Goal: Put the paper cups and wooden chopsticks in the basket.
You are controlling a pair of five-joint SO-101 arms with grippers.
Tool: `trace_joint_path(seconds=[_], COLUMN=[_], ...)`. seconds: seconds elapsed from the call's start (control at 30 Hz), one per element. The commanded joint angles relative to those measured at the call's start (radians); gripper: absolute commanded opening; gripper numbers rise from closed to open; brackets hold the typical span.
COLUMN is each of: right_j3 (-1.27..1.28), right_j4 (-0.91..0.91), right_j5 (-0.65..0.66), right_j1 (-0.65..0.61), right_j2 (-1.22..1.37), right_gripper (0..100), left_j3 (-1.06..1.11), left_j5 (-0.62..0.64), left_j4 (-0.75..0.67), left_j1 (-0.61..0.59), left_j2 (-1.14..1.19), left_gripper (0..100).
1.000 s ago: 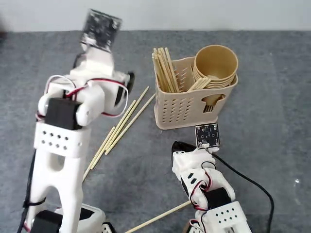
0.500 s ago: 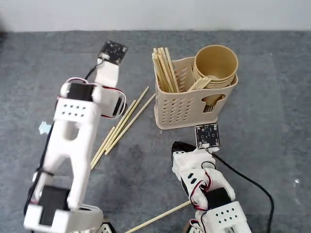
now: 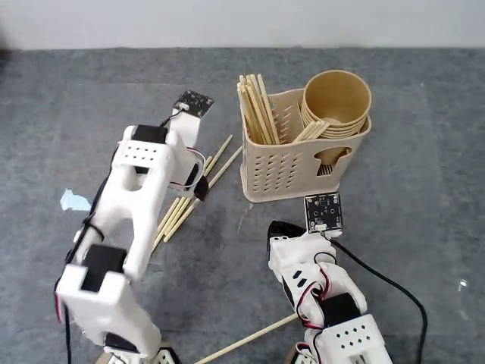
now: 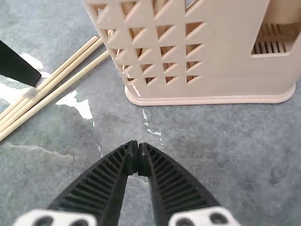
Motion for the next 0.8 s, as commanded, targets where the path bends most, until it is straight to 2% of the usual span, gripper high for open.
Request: trace_joint_path(seconds=[0.0, 0.43, 0.5, 0.63, 0.77], right_j3=[0.009, 0.009, 0.009, 0.009, 0.009], right_j4=[-0.016, -0.016, -0.016, -0.016, -0.018], right_j5=[0.009, 0.009, 0.009, 0.009, 0.009], right_j1=[-0.004, -0.004, -0.004, -0.004, -0.004], right_j2=[-0.015, -0.015, -0.015, -0.015, -0.015], right_gripper=[1.0, 1.0, 1.0, 1.0, 1.0], left_j3=[-0.107, -0.472, -0.509, -0.590, -0.634], left_j5=[-0.012, -0.034, -0.034, -0.034, -0.035], left_j4=[-0.009, 0.167, 0.184, 0.229, 0.265], left_j1=[-0.002, 0.023, 0.031, 0.032, 0.032], left_j2=[0.066, 0.423, 0.470, 0.531, 0.565], left_gripper=[23, 22, 18, 3, 1])
